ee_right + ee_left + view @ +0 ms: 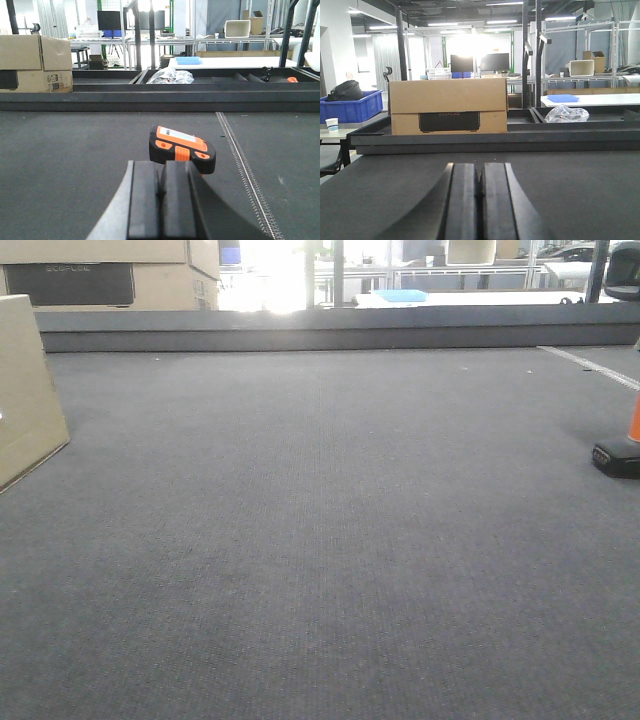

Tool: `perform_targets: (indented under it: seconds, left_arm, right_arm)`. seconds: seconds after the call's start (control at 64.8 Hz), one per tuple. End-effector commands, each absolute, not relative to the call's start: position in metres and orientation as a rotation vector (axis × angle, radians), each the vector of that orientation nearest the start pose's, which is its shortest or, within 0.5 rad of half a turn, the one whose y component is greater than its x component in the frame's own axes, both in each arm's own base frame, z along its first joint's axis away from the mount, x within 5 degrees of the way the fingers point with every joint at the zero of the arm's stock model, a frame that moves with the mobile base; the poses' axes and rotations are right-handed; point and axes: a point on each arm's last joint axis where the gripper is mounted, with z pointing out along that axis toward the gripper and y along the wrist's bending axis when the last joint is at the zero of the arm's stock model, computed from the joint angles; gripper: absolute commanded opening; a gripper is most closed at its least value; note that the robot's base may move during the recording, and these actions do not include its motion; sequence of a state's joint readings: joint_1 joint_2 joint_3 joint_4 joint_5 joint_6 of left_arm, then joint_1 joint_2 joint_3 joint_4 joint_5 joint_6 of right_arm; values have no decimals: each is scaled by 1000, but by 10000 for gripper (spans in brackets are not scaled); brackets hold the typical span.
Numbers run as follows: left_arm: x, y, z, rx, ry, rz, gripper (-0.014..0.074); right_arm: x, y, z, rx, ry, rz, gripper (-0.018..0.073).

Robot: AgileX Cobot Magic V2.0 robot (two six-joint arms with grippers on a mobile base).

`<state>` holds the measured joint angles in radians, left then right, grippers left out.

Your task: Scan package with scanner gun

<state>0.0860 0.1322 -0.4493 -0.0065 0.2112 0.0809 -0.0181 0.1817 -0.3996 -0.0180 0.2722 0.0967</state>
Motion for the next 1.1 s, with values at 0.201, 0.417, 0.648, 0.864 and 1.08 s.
perform_targets:
  seconds: [0.201, 0.417, 0.648, 0.864, 1.08]
  left_arm:
    - [35, 3, 337, -3, 1354, 139, -111]
    - [35, 3, 337, -3, 1354, 139, -111]
    - [35, 3, 337, -3, 1354, 139, -111]
    - [35, 3, 337, -3, 1354, 139, -111]
    - [35, 3, 336, -3, 1356, 139, -111]
  right_arm:
    - [51, -1, 315, 71, 1515, 44, -168]
    - [54, 0, 300, -17, 1388, -38, -168]
    - [52, -1, 256, 22, 1378, -5, -168]
    - [55, -1, 223, 26, 1377, -5, -168]
    - [55, -1, 219, 26, 1419, -3, -168]
